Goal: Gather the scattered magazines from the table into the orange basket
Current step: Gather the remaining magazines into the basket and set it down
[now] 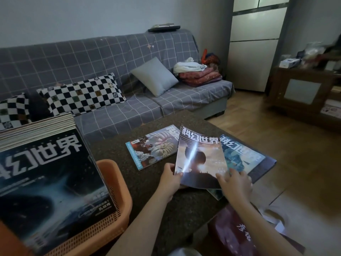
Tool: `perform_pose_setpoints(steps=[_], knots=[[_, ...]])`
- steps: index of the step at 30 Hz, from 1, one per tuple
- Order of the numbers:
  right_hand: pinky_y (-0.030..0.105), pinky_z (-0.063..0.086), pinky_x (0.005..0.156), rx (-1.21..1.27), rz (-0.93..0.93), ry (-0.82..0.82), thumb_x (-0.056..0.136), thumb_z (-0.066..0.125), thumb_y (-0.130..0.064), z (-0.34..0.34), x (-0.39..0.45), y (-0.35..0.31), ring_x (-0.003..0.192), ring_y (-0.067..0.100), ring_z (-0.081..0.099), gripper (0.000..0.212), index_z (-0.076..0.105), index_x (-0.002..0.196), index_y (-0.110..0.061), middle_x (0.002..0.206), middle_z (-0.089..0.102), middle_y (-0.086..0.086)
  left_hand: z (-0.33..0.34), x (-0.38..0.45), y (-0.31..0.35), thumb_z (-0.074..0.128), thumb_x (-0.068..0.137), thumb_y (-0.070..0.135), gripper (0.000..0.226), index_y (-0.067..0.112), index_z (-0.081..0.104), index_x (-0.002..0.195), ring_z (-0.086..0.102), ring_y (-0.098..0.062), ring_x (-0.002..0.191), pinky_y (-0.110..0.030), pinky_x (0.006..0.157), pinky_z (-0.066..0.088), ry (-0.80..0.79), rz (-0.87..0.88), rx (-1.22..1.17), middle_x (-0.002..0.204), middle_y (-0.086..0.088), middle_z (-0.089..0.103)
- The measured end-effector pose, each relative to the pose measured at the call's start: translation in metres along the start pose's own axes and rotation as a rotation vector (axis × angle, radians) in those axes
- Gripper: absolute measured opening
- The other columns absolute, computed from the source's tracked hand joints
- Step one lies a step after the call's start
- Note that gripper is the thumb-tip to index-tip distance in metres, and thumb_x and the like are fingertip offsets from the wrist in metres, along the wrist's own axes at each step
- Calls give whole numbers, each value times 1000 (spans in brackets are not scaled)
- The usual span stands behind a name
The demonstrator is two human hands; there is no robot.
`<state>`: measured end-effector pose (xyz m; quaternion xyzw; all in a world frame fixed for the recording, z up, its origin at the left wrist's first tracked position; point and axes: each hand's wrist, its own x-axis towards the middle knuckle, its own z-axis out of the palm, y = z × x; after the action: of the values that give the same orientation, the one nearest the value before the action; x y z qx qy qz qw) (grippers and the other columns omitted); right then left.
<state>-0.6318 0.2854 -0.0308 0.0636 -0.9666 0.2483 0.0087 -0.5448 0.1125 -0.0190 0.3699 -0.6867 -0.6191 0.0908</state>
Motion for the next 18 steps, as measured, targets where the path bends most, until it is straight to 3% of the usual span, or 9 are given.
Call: perform_pose_setpoints(steps=[4, 9, 10, 12, 14, 16, 18], knots=[[37, 44, 81, 61, -38, -73, 81, 59, -52, -7, -30, 5, 95, 28, 56, 42, 66, 99, -15, 104, 64, 9, -21, -50, -4, 54, 95, 10, 21, 23, 48, 110, 58, -23, 107, -47, 92, 54, 88, 27, -60, 119, -7, 57], [26, 42, 60, 679, 11, -269, 83, 67, -35, -24, -64, -11, 88, 18, 60, 44, 58, 117, -8, 106, 65, 8, -57, -112, 3, 52, 95, 3, 18, 21, 51, 95, 62, -30, 104, -52, 93, 52, 149, 86, -248, 106, -8, 63], [26, 45, 61, 790, 35, -328, 85, 65, -33, -30, -69, -19, 88, 17, 61, 44, 55, 121, -9, 109, 64, 8, -65, -123, 5, 53, 95, 4, 17, 21, 52, 97, 63, -29, 104, -51, 94, 52, 154, 93, -274, 107, -8, 64], [37, 53, 75, 1011, 92, -447, 88, 61, -25, -41, -83, -38, 93, 22, 63, 38, 54, 124, -13, 113, 63, 9, -86, -143, 7, 54, 95, 7, 15, 21, 54, 101, 62, -26, 107, -49, 97, 50, 191, 141, -288, 113, -8, 64], [47, 52, 87, 1182, 123, -538, 89, 60, -17, -50, -93, -54, 98, 26, 63, 27, 58, 115, -18, 111, 63, 10, -100, -157, 8, 54, 95, 9, 14, 20, 54, 103, 61, -27, 109, -51, 99, 48, 219, 199, -283, 116, -8, 65], [48, 52, 86, 1249, 94, -607, 88, 59, -13, -57, -106, -72, 97, 26, 62, 19, 60, 101, -26, 105, 63, 6, -120, -173, 6, 54, 95, 11, 13, 22, 55, 103, 62, -25, 106, -52, 98, 48, 262, 273, -247, 112, -5, 66], [44, 55, 75, 1292, 44, -661, 87, 59, -9, -60, -119, -89, 92, 26, 64, 21, 60, 97, -27, 100, 65, 5, -141, -186, 3, 53, 96, 14, 13, 25, 53, 103, 65, -22, 101, -50, 93, 51, 301, 325, -216, 109, -2, 68]])
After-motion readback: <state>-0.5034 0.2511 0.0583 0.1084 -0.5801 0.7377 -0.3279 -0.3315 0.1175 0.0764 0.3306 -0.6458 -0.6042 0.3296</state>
